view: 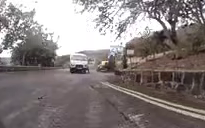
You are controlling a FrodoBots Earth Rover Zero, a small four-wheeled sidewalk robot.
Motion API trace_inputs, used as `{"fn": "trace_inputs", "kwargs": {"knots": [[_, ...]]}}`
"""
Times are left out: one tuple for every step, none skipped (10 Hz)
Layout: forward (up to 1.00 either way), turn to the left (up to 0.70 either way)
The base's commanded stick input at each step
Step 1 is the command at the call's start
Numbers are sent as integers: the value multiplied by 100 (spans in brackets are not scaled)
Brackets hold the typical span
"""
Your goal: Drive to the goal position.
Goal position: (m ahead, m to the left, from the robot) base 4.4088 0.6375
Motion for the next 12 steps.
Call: {"fn": "trace_inputs", "kwargs": {"knots": [[70,0],[70,0],[70,0],[70,0],[70,0],[70,0],[70,0],[70,0],[70,0],[70,0],[70,0],[70,0]]}}
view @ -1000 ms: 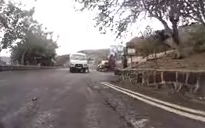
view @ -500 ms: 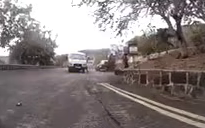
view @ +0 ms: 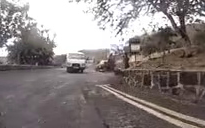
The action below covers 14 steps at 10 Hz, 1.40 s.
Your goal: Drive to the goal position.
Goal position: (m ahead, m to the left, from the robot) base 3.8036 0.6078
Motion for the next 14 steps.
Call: {"fn": "trace_inputs", "kwargs": {"knots": [[70,0],[70,0],[70,0],[70,0],[70,0],[70,0],[70,0],[70,0],[70,0],[70,0],[70,0],[70,10],[70,21],[70,27]]}}
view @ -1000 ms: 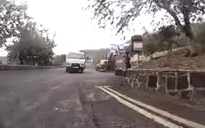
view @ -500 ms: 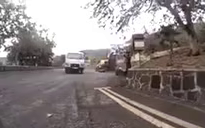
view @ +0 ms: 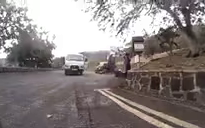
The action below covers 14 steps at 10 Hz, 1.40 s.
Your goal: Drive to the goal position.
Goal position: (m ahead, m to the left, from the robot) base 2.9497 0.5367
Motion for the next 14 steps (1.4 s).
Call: {"fn": "trace_inputs", "kwargs": {"knots": [[70,27],[70,27],[70,27],[70,27],[57,22],[42,16],[27,10],[12,5],[0,4],[0,24],[0,44],[0,45],[0,45],[0,45]]}}
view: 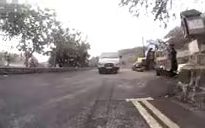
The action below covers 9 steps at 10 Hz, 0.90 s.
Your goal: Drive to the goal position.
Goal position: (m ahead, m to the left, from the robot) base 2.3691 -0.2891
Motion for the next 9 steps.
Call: {"fn": "trace_inputs", "kwargs": {"knots": [[0,45],[0,41],[0,21],[0,1],[0,0],[0,0],[9,0],[24,0],[39,0]]}}
